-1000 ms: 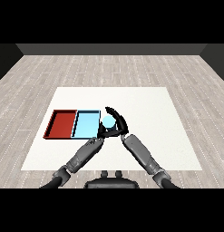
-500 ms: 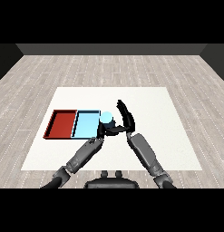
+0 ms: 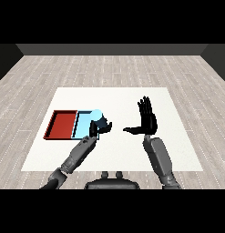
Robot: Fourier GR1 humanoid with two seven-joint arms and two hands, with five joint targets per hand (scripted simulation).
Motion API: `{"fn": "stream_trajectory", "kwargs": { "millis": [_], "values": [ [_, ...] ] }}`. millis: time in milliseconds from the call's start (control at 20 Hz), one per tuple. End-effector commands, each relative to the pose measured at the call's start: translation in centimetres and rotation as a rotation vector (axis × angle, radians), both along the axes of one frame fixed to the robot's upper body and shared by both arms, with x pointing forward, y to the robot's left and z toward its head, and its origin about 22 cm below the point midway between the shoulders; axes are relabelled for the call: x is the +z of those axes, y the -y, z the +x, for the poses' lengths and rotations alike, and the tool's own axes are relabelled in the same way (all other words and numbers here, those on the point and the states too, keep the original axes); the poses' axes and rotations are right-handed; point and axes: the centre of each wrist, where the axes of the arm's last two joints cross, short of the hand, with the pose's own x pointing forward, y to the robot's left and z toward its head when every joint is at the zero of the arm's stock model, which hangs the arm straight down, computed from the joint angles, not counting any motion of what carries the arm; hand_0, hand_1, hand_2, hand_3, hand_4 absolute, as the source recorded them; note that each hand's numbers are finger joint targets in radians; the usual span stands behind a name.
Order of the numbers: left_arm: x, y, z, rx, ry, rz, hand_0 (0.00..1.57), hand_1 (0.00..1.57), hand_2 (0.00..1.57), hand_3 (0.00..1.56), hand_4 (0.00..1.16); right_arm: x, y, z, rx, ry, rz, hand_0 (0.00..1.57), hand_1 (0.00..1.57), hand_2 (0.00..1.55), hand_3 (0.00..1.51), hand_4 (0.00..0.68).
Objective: Pick the blue can and put it in the blue box
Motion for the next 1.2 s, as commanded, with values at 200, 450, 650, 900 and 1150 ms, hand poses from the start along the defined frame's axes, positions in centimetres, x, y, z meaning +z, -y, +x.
{"fn": "stream_trajectory", "kwargs": {
  "millis": [200, 450, 650, 900, 1150],
  "values": [
    [1.8, -6.1, 3.8, 0.111, -0.013, 0.108, 1.57, 1.57, 1.57, 1.47, 1.13, 0.5, 6.7, -2.0, -0.117, 0.016, 0.043, 0.0, 0.0, 0.0, 0.0, 0.0],
    [2.1, -8.8, 6.1, 0.161, -0.105, 0.115, 1.57, 1.57, 1.57, 1.49, 1.11, 0.1, 7.0, -1.1, -0.157, 0.008, 0.043, 0.0, 0.0, 0.0, 0.0, 0.0],
    [0.7, -10.8, 6.8, 0.247, -0.233, 0.212, 1.57, 1.57, 1.57, 1.49, 1.1, -1.2, 7.1, -0.6, -0.187, -0.026, 0.055, 0.0, 0.0, 0.0, 0.0, 0.0],
    [-0.8, -11.3, 7.0, 0.29, -0.413, 0.283, 1.57, 1.57, 1.57, 1.44, 1.02, -3.1, 7.0, -1.0, -0.172, -0.037, 0.062, 0.0, 0.0, 0.0, 0.0, 0.0],
    [-4.4, -12.8, 4.7, 0.36, -0.565, 0.37, 1.51, 1.51, 1.4, 1.18, 0.9, -2.7, 7.2, 1.3, -0.192, -0.054, 0.064, 0.0, 0.0, 0.0, 0.0, 0.0]
  ]
}}
